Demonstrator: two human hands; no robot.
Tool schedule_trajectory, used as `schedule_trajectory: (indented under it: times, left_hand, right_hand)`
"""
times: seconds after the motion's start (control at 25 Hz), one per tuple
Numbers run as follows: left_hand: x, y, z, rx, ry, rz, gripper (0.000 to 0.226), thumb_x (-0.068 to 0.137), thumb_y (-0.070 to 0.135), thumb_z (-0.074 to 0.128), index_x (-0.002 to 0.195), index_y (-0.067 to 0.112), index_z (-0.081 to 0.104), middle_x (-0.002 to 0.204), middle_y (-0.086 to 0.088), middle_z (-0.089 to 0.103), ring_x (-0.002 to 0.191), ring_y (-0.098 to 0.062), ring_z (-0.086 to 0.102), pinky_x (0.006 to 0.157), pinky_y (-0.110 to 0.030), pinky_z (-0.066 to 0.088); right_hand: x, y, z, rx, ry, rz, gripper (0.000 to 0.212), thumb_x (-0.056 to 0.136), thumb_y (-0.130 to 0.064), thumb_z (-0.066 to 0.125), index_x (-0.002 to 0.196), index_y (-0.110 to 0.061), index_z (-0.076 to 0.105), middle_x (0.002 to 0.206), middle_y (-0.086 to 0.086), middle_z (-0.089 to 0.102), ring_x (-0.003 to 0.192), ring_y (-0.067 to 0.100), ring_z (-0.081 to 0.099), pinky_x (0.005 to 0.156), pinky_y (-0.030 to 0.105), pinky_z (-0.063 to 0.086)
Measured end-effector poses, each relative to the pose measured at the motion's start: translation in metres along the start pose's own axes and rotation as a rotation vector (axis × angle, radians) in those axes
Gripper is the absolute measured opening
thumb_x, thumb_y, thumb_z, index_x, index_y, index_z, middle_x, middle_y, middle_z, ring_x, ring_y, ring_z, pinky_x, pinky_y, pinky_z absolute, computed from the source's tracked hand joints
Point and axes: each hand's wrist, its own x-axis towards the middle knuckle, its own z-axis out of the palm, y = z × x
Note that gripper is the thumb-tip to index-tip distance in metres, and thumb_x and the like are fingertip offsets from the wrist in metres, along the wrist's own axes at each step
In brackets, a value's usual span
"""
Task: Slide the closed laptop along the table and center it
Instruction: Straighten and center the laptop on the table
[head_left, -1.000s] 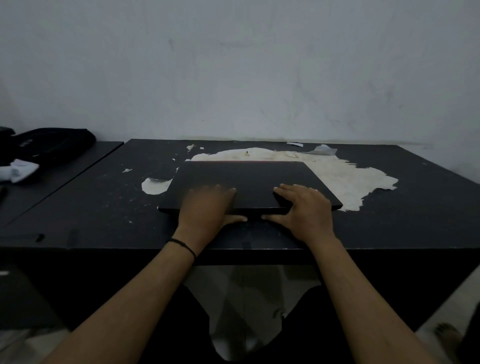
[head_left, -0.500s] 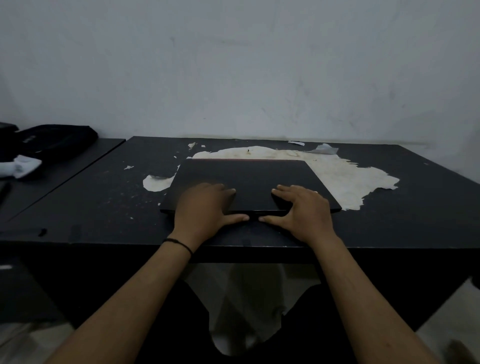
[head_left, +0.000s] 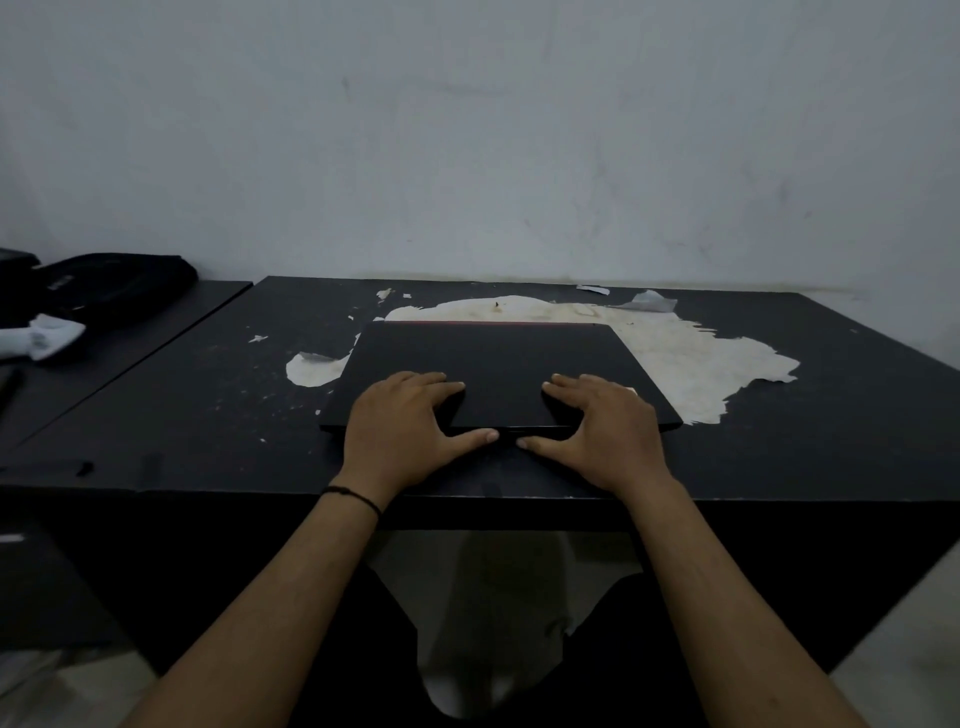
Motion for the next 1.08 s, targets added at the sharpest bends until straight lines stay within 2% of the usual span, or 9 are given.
schedule_trajectory:
  times: [0.2,0.36,0.4,0.48,0.56,0.6,0.68,0.88,1.08]
  left_hand:
    - [0.000,0.000,-0.001,-0.015,-0.038,-0.022,0.093,0.060,0.099,0.041,0.122,0.036,0.072,0.132,0.013,0.067,0.123,-0.011,0.059,0.099,-0.034,0.048]
    - [0.000,-0.003,-0.001,-0.114,0.091,-0.111,0.073,0.082,0.083,0.040,0.106,0.026,0.079,0.107,0.007,0.076,0.105,-0.016,0.066,0.090,-0.035,0.051]
    - [0.000,-0.006,-0.001,-0.089,0.125,-0.177,0.066,0.087,0.075,0.042,0.105,0.024,0.079,0.106,0.004,0.075,0.104,-0.020,0.065,0.092,-0.039,0.049]
    - [0.002,-0.014,0.000,-0.033,0.127,-0.403,0.051,0.091,0.061,0.048,0.111,0.022,0.075,0.117,-0.005,0.070,0.115,-0.030,0.058,0.101,-0.047,0.042]
    - [0.003,-0.020,-0.001,-0.108,0.076,-0.659,0.046,0.088,0.054,0.050,0.116,0.024,0.071,0.124,-0.010,0.065,0.121,-0.037,0.051,0.105,-0.050,0.038]
    - [0.004,-0.022,-0.002,-0.164,0.056,-0.729,0.045,0.086,0.052,0.050,0.116,0.025,0.069,0.123,-0.011,0.065,0.120,-0.040,0.050,0.104,-0.050,0.038]
    - [0.004,-0.023,-0.003,-0.220,0.037,-0.732,0.042,0.085,0.050,0.051,0.115,0.026,0.068,0.119,-0.009,0.069,0.115,-0.040,0.054,0.099,-0.046,0.040]
    - [0.001,-0.023,-0.007,-0.244,0.031,-0.681,0.045,0.085,0.051,0.056,0.120,0.025,0.069,0.120,-0.005,0.070,0.114,-0.039,0.056,0.094,-0.042,0.045]
    - [-0.008,-0.026,-0.009,-0.272,0.027,-0.669,0.050,0.089,0.053,0.058,0.128,0.023,0.067,0.128,-0.004,0.068,0.118,-0.038,0.055,0.099,-0.039,0.041]
  right_hand:
    - [-0.002,0.005,-0.001,0.088,-0.091,0.021,0.094,0.061,-0.095,0.049,0.136,-0.039,0.058,0.148,-0.022,0.049,0.141,0.008,0.039,0.113,0.040,0.030]
    - [-0.004,0.002,-0.001,0.155,-0.047,0.061,0.087,0.068,-0.094,0.045,0.129,-0.035,0.066,0.142,-0.018,0.057,0.136,0.008,0.045,0.113,0.041,0.032]
    - [-0.004,0.003,-0.001,0.161,-0.002,0.091,0.080,0.073,-0.089,0.047,0.124,-0.032,0.070,0.139,-0.013,0.061,0.132,0.010,0.050,0.112,0.042,0.035]
    - [-0.001,0.007,-0.003,0.091,0.113,0.239,0.067,0.081,-0.075,0.053,0.120,-0.024,0.073,0.132,-0.001,0.067,0.124,0.020,0.057,0.107,0.045,0.041]
    - [0.001,0.014,-0.007,0.065,0.164,0.534,0.061,0.083,-0.064,0.055,0.124,-0.021,0.068,0.128,0.007,0.066,0.120,0.031,0.056,0.104,0.049,0.042]
    - [0.002,0.017,-0.007,0.097,0.156,0.651,0.062,0.083,-0.062,0.055,0.127,-0.020,0.065,0.128,0.009,0.065,0.120,0.034,0.055,0.104,0.050,0.041]
    - [0.002,0.024,-0.007,0.185,0.116,0.710,0.064,0.084,-0.061,0.056,0.133,-0.020,0.059,0.131,0.008,0.064,0.121,0.035,0.055,0.105,0.049,0.041]
    - [-0.003,0.041,-0.016,0.376,0.015,0.649,0.080,0.077,-0.064,0.071,0.142,-0.020,0.055,0.143,0.005,0.059,0.128,0.032,0.055,0.106,0.048,0.044]
    - [-0.013,0.037,-0.024,0.503,0.072,0.646,0.080,0.072,-0.057,0.081,0.137,-0.016,0.060,0.141,0.006,0.061,0.128,0.030,0.056,0.106,0.045,0.043]
